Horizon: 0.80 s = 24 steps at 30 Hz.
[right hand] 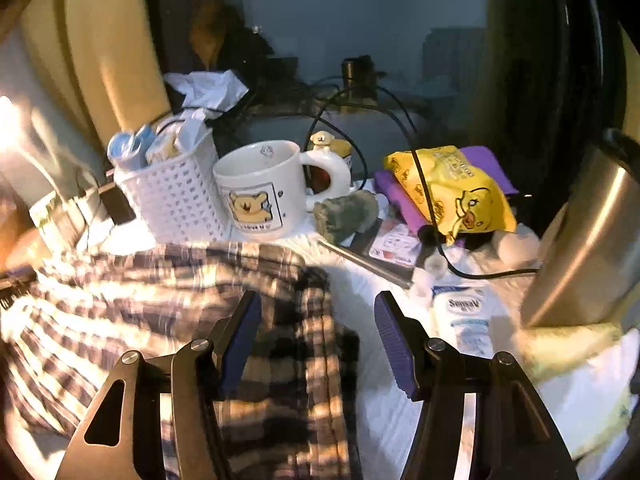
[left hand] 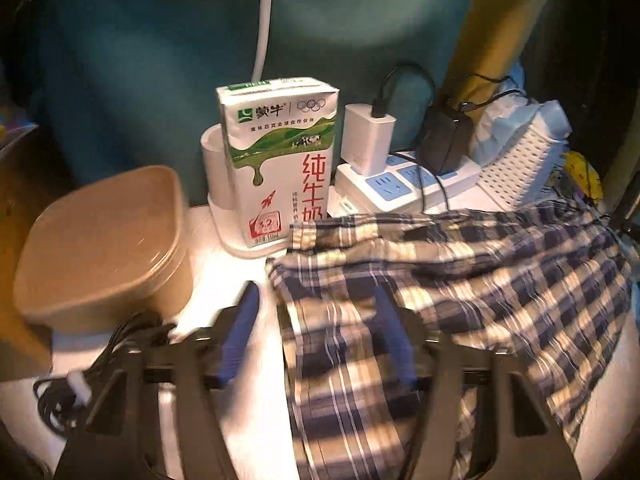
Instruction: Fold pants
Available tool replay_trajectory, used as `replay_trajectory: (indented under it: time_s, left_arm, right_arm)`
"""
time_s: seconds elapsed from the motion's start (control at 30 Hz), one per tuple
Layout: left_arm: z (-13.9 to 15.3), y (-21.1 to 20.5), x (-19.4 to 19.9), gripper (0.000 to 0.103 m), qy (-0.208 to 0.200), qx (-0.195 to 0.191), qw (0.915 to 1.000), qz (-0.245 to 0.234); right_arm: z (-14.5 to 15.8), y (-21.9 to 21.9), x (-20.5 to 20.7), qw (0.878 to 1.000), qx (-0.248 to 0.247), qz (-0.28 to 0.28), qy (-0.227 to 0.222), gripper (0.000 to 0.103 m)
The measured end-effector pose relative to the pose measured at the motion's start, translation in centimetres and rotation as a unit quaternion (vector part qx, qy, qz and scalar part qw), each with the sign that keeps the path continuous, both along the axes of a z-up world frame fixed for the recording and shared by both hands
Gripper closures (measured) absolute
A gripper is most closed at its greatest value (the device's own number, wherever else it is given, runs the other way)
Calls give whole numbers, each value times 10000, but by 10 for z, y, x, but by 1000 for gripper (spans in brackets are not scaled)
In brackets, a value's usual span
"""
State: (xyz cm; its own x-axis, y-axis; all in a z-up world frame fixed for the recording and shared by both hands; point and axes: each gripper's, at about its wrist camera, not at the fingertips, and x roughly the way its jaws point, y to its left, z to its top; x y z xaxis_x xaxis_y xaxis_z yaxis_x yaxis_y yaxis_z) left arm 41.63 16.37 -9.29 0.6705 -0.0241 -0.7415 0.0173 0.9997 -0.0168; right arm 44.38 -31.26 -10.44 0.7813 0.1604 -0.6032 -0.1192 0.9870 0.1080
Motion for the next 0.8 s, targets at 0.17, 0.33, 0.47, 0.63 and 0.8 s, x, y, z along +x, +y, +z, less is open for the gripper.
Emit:
replay_trajectory:
  time_s: [0.17, 0.33, 0.47, 0.63, 0.8]
  left_arm:
    - [-15, -4, 21, 102, 243, -36, 9997, -39]
    - [6, -11, 18, 102, -290, 168, 9994, -85]
    - [19, -12, 29, 102, -499, 355, 9981, -60]
    - [20, -11, 44, 101, -390, 443, 9982, 58]
    - [18, -10, 36, 43, -56, 658, 9977, 180]
  right_arm:
    - [-5, 4, 36, 9983, 240, 405, 343, 42]
    - [-33, 31, 54, 9938, -309, 751, 763, 83]
    - [-28, 37, 51, 9953, -593, 596, 483, 97]
    - [-26, 36, 52, 9954, -866, 259, 305, 97]
    - [-19, 28, 43, 9961, -812, 168, 289, 85]
